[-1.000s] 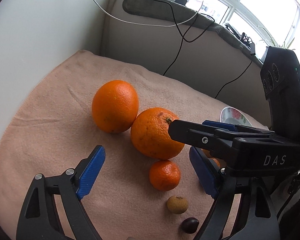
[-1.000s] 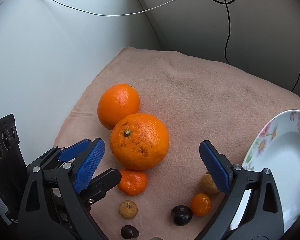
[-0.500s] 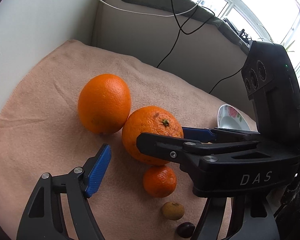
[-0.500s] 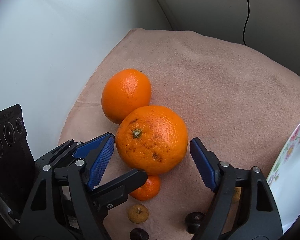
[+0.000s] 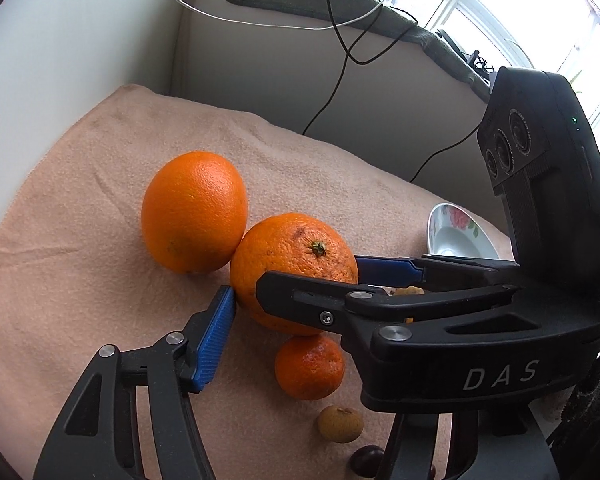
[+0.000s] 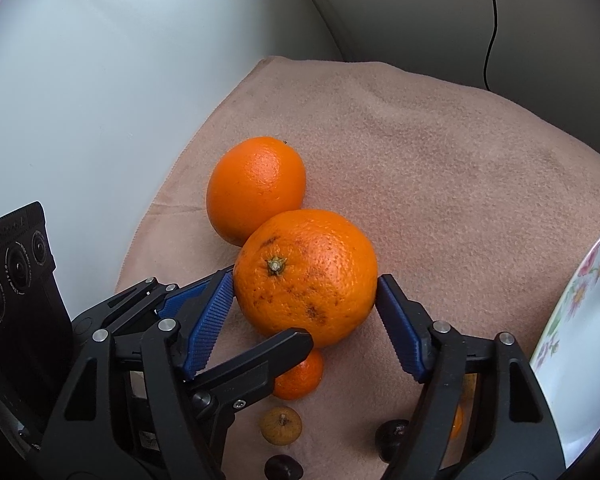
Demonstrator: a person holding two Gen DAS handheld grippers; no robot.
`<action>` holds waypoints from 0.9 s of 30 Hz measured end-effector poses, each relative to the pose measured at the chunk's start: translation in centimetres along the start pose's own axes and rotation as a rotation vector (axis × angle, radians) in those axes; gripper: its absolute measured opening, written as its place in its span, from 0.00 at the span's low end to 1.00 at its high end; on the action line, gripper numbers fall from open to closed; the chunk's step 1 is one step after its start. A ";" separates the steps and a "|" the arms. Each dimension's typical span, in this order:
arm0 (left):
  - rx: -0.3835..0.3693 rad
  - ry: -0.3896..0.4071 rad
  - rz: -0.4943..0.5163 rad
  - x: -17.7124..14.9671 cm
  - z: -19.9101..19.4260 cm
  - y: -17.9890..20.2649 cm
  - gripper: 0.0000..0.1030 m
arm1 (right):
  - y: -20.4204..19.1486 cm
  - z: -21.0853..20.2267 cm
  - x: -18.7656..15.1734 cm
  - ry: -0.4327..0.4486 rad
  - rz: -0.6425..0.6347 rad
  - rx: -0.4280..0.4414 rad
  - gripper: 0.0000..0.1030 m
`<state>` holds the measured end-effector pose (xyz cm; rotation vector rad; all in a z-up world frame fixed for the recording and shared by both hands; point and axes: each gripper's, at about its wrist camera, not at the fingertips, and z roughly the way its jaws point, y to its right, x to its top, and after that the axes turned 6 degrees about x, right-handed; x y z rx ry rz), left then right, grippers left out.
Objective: Organize fruits
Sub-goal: 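Close the right gripper around the large dimpled orange, then lift and carry the orange with the right gripper over the floral plate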
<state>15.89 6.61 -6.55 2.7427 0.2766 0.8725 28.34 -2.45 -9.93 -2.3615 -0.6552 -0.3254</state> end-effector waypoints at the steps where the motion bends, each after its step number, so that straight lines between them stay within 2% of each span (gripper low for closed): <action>1: 0.000 0.002 0.000 -0.1 -0.1 0.0 0.57 | -0.1 -0.2 -0.1 0.002 0.000 -0.001 0.74; 14: -0.001 0.042 0.027 -0.3 -1.6 1.0 0.57 | -0.4 -2.5 -0.6 0.042 -0.006 -0.004 0.73; 27: -0.043 0.071 0.076 -1.0 -3.1 4.4 0.57 | 0.4 -6.4 -1.8 0.103 -0.005 -0.049 0.73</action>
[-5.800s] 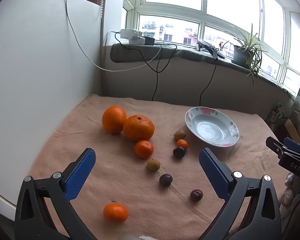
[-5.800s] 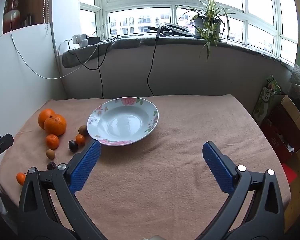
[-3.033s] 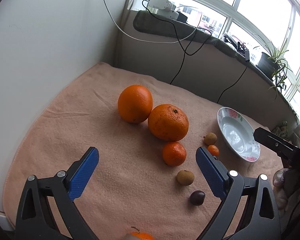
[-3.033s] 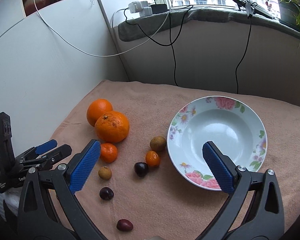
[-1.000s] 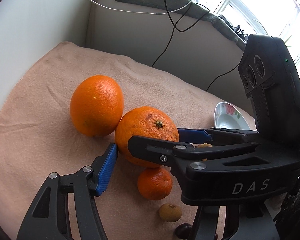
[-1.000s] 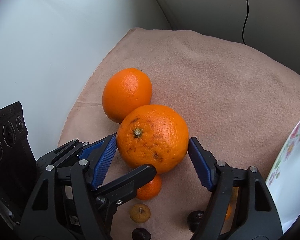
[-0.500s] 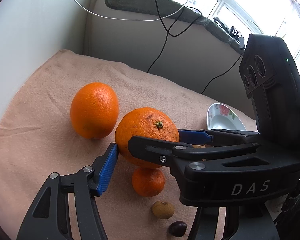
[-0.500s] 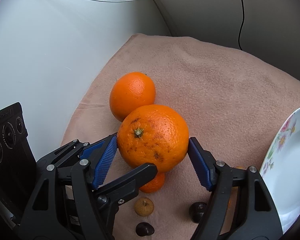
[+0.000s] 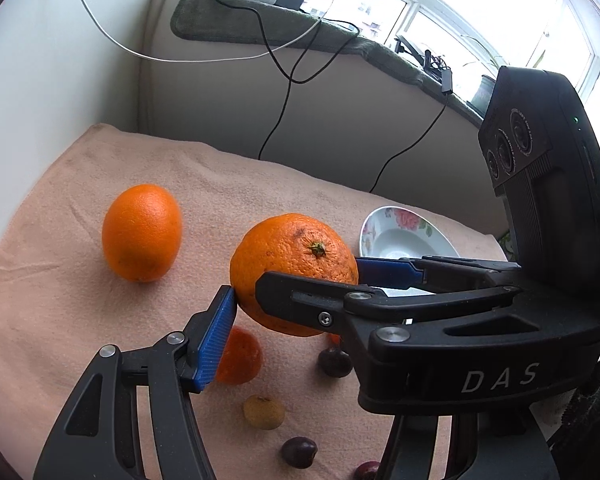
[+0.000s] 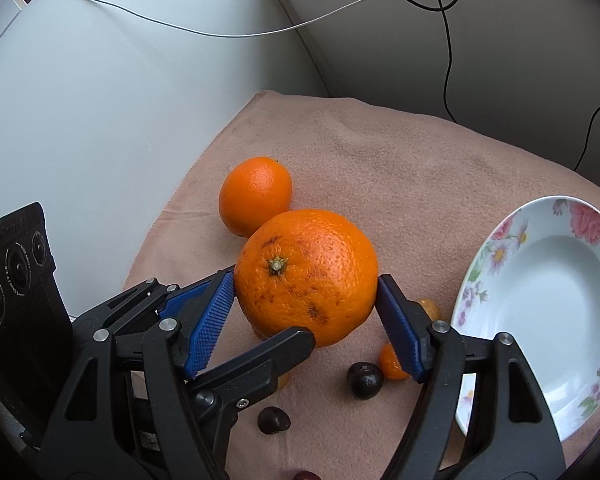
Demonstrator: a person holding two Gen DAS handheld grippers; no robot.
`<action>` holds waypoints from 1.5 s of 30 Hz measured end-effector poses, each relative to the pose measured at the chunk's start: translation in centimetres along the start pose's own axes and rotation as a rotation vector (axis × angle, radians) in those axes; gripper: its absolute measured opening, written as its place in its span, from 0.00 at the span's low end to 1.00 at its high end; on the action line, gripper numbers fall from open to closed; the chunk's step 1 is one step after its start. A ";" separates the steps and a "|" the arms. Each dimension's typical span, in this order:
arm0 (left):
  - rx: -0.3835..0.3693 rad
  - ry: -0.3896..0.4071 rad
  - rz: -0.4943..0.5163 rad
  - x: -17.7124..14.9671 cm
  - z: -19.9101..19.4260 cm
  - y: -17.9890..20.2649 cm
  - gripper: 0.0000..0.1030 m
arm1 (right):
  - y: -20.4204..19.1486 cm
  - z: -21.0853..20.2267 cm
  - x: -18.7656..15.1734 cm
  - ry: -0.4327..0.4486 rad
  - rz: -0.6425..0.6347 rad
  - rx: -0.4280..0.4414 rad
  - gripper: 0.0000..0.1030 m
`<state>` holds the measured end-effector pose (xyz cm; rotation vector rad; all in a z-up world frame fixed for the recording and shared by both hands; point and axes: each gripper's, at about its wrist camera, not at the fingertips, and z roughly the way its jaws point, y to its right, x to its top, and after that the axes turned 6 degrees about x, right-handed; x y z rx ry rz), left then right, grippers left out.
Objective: Organize fruits
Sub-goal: 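Lift and carry the orange with the right gripper over the floral plate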
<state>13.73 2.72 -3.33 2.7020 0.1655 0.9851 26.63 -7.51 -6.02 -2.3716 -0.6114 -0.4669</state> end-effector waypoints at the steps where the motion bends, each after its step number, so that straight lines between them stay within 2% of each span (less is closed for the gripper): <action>1: -0.004 -0.001 0.005 0.0 0.1 0.4 0.57 | 0.3 -0.4 -0.1 0.005 0.003 -0.005 0.73; 25: -0.093 -0.069 0.160 1.0 4.8 10.2 0.57 | 9.5 -7.1 -3.3 0.109 0.158 -0.102 0.73; 34: -0.112 -0.095 0.182 1.3 7.1 12.2 0.57 | 12.3 -7.4 -3.4 0.121 0.206 -0.131 0.73; 45: -0.108 -0.127 0.194 1.4 9.2 13.0 0.58 | 13.2 -6.8 -3.4 0.101 0.197 -0.182 0.73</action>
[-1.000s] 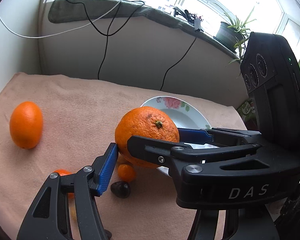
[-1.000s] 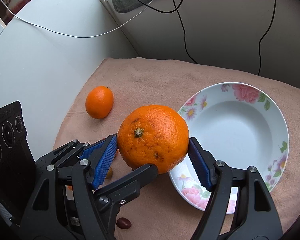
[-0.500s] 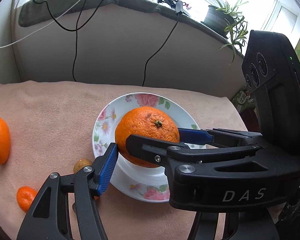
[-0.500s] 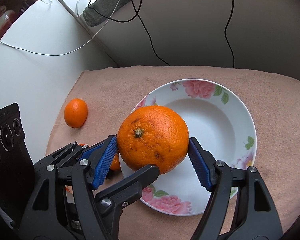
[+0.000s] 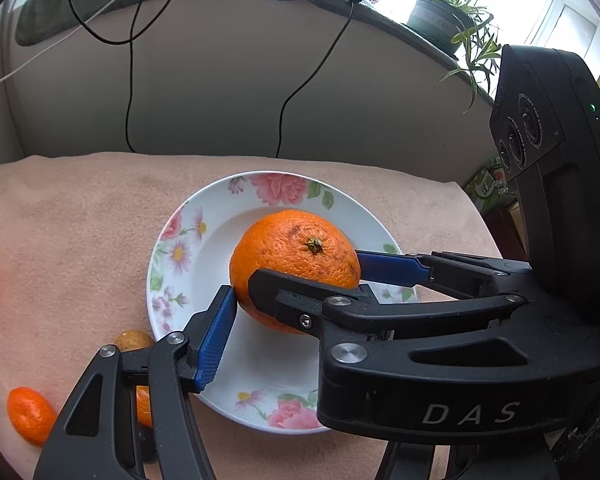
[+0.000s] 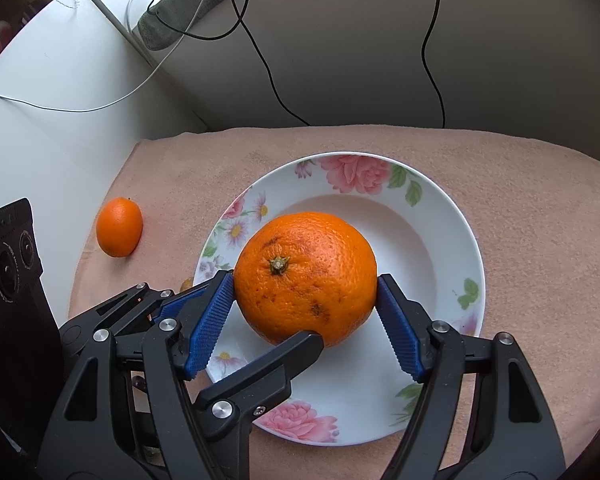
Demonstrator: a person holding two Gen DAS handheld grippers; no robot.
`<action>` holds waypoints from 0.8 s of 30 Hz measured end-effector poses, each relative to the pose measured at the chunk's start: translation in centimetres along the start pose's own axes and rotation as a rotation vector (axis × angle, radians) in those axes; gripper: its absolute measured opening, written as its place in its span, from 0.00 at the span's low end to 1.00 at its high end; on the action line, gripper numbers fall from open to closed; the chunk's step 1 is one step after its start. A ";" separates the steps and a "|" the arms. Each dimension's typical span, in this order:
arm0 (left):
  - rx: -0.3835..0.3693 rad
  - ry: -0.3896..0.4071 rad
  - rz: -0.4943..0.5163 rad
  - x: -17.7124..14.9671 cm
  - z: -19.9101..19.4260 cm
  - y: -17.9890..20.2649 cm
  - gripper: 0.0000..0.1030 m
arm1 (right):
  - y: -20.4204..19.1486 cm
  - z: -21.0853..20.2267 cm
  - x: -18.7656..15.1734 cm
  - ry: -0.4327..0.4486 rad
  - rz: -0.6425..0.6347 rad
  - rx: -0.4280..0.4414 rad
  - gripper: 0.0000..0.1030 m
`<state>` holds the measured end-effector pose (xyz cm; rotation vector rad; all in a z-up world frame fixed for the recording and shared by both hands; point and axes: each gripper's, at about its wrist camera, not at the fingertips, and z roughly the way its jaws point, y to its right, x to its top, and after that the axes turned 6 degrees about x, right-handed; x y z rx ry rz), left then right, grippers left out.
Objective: Organize fruits
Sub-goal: 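Lift and carry the orange with the right gripper over the floral plate, then lower the orange into the plate and open the right gripper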
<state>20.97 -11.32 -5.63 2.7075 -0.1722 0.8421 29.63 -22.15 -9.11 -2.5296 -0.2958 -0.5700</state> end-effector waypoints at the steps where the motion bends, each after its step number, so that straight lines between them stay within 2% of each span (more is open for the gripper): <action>1: -0.001 -0.003 0.002 0.1 0.1 0.0 0.58 | -0.1 0.0 0.0 -0.001 -0.006 -0.007 0.73; 11: 0.010 -0.004 0.038 0.1 0.3 0.4 0.59 | -0.6 -0.1 -0.1 0.006 -0.037 -0.047 0.74; 14: 0.017 0.004 0.047 -0.2 -0.2 0.5 0.67 | -0.9 -0.4 -0.2 0.019 -0.039 -0.053 0.74; 19: 0.030 0.015 0.052 -0.7 -1.1 0.2 0.69 | -1.1 -1.7 -0.4 0.064 -0.042 -0.072 0.80; 24: 0.046 0.035 0.054 -1.3 -2.6 -0.9 0.69 | -1.0 -2.8 -0.9 0.085 -0.024 -0.060 0.80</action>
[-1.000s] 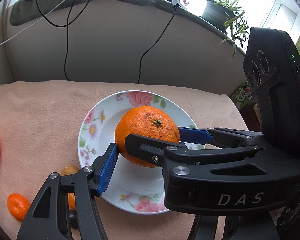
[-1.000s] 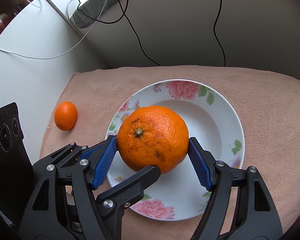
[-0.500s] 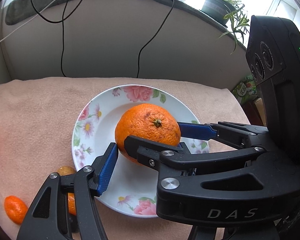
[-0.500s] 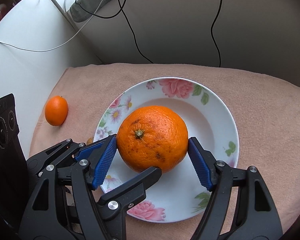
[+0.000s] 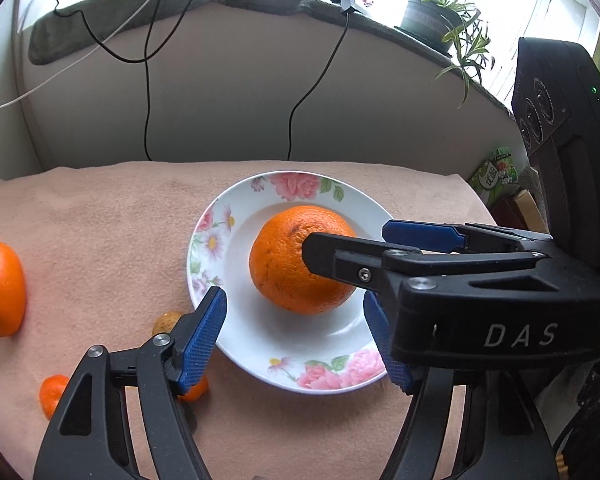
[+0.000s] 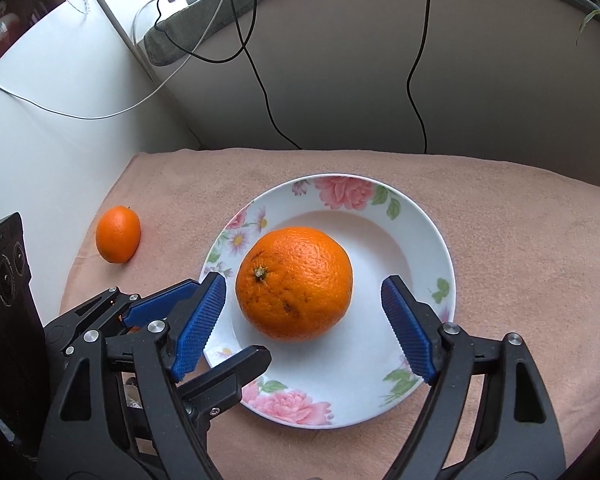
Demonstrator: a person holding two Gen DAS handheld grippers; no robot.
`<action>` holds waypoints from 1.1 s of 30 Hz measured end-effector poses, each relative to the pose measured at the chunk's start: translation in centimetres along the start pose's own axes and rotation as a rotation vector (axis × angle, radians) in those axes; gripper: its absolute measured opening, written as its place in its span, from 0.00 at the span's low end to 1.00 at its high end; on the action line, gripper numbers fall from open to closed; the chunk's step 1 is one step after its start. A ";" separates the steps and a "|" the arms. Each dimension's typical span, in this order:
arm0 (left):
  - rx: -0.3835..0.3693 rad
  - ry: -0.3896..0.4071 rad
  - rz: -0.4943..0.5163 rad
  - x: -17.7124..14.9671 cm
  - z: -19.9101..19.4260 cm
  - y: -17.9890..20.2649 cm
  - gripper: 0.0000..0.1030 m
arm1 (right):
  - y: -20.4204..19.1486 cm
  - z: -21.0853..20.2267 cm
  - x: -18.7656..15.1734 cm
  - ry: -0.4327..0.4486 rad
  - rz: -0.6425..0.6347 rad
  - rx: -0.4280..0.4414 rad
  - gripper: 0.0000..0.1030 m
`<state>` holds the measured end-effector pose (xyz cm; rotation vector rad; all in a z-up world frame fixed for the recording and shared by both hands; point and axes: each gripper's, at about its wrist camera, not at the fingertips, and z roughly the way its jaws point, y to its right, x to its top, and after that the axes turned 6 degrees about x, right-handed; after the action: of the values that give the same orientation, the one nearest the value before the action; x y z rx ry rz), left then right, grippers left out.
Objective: Organize fruits
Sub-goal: 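Lower the orange into the plate and open the right gripper, then move the open right gripper toward the smooth large orange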
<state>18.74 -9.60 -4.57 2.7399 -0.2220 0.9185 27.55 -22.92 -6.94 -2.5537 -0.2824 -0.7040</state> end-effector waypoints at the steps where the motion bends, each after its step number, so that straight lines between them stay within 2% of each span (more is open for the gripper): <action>1: 0.006 0.006 0.001 -0.2 -0.3 -0.2 0.69 | 0.0 -0.2 -0.1 0.003 0.003 0.005 0.80; 11: 0.061 0.073 -0.006 -1.3 -3.5 -2.9 0.70 | -2.7 -1.6 -1.2 0.065 -0.073 -0.046 0.80; 18: 0.106 0.114 -0.021 -2.0 -5.6 -4.9 0.70 | -4.5 -1.7 -1.3 0.108 -0.083 -0.024 0.81; 23: 0.131 0.133 -0.036 -2.5 -6.4 -6.4 0.74 | -5.7 -0.9 -0.9 0.106 -0.093 -0.017 0.82; 25: 0.143 0.140 -0.046 -2.6 -6.7 -7.2 0.74 | -6.2 -0.5 -0.7 0.102 -0.099 -0.013 0.88; 33: 0.186 0.142 -0.089 -3.2 -7.3 -10.9 0.79 | -8.5 1.7 -0.2 0.064 -0.143 -0.020 0.91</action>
<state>14.43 3.06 -2.78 2.8080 0.0121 1.1558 25.47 -14.71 -5.05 -2.5429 -0.4413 -0.8437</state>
